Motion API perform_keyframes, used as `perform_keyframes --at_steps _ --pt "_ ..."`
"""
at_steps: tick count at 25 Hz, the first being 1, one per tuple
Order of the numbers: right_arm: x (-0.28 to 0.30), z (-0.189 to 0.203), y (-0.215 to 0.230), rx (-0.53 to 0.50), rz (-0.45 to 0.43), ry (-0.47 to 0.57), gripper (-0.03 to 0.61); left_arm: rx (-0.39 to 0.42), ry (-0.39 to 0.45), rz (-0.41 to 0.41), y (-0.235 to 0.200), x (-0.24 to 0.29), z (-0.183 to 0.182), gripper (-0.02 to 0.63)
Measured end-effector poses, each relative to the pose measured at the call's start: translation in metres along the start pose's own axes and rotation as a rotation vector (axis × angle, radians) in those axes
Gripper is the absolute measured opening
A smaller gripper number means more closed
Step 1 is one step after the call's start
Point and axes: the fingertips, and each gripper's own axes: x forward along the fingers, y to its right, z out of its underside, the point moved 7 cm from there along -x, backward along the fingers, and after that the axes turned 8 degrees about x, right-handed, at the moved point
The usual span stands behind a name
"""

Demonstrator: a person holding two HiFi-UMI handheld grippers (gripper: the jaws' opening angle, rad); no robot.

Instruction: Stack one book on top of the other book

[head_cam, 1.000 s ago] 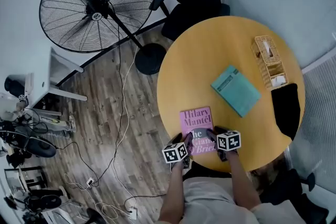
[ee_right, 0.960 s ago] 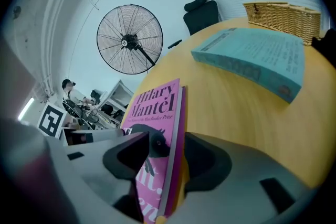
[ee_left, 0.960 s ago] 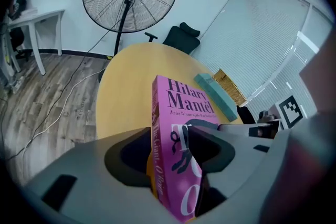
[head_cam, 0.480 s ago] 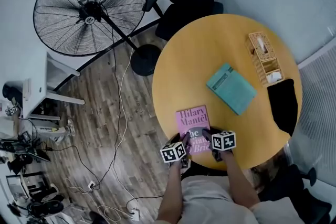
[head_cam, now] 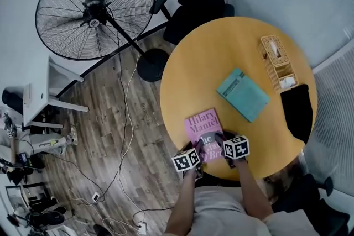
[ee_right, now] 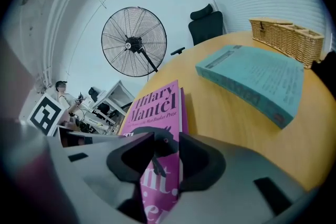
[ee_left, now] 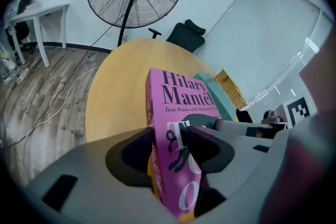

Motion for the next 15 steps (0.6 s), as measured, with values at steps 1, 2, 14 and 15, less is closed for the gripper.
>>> perform_keyframes --at_steps 1,2,14,15 --pt "-0.002 -0.004 -0.001 -0.011 0.001 0.005 0.15 -0.013 0.005 -0.003 0.002 -0.001 -0.002 0.229" --pt "-0.003 -0.008 -0.001 -0.024 0.002 0.009 0.15 -0.027 0.008 -0.007 0.004 -0.001 -0.004 0.229" --pt "-0.02 -0.068 0.014 -0.094 -0.003 0.058 0.152 -0.042 0.058 0.026 0.038 0.009 -0.051 0.216" --pt "-0.022 -0.072 0.016 -0.102 0.005 0.062 0.152 -0.05 0.058 0.028 0.041 0.012 -0.054 0.216"
